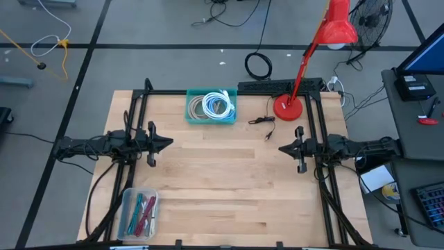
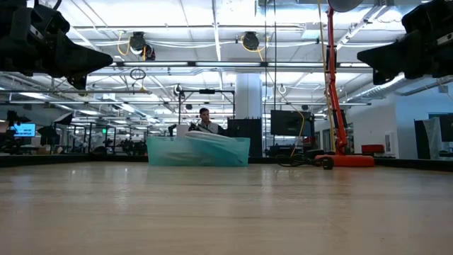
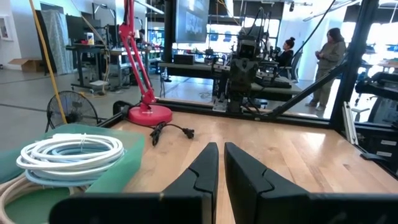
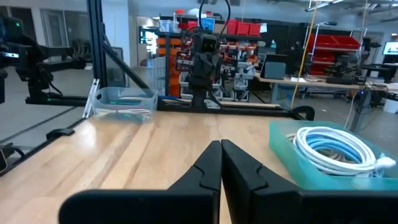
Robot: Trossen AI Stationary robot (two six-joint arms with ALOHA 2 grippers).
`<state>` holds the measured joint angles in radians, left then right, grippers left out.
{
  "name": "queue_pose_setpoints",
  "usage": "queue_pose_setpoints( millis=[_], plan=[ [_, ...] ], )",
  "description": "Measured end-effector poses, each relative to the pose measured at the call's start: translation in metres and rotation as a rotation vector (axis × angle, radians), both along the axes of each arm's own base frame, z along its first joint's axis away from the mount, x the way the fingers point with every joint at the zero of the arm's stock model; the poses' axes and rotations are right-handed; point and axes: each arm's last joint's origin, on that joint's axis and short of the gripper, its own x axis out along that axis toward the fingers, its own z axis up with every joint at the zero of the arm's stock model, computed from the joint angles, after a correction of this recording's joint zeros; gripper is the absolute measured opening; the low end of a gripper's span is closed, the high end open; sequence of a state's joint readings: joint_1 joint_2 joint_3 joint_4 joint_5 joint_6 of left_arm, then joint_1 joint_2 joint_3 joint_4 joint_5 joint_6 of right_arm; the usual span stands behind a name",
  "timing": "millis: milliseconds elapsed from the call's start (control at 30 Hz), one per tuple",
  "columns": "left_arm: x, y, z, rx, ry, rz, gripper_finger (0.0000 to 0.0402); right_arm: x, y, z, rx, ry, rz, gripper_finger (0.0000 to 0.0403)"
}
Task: Pick & Place USB Port
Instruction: Return to Home Position
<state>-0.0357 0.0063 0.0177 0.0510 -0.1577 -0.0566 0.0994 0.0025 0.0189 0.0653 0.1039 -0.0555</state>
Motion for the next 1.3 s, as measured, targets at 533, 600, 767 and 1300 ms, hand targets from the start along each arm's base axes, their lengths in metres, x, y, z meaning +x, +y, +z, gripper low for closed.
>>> queue_pose_setpoints(
  millis=[533, 600, 767, 1300],
  plan=[
    [0.0000, 0.0000, 0.0004, 0.000, -0.004, 0.000, 0.0033, 0.0008, 0.0001, -0.0035, 0.051, 0.038, 0.005, 0.0000],
    [0.0000, 0.0000, 0.0004, 0.000, -0.004, 0.000, 0.0033, 0.0007, 0.0001, -0.0033, 0.051, 0.035, 0.005, 0.0000],
    [0.0000, 0.0000, 0.0004, 0.000, -0.004, 0.000, 0.0033, 0.0007, 0.0001, -0.0033, 0.040, 0.035, 0.004, 0.0000],
    [0.0000, 0.0000, 0.0004, 0.000, -0.004, 0.000, 0.0033, 0.0007, 0.0001, -0.0032, 0.041, 0.034, 0.003, 0.0000]
  ],
)
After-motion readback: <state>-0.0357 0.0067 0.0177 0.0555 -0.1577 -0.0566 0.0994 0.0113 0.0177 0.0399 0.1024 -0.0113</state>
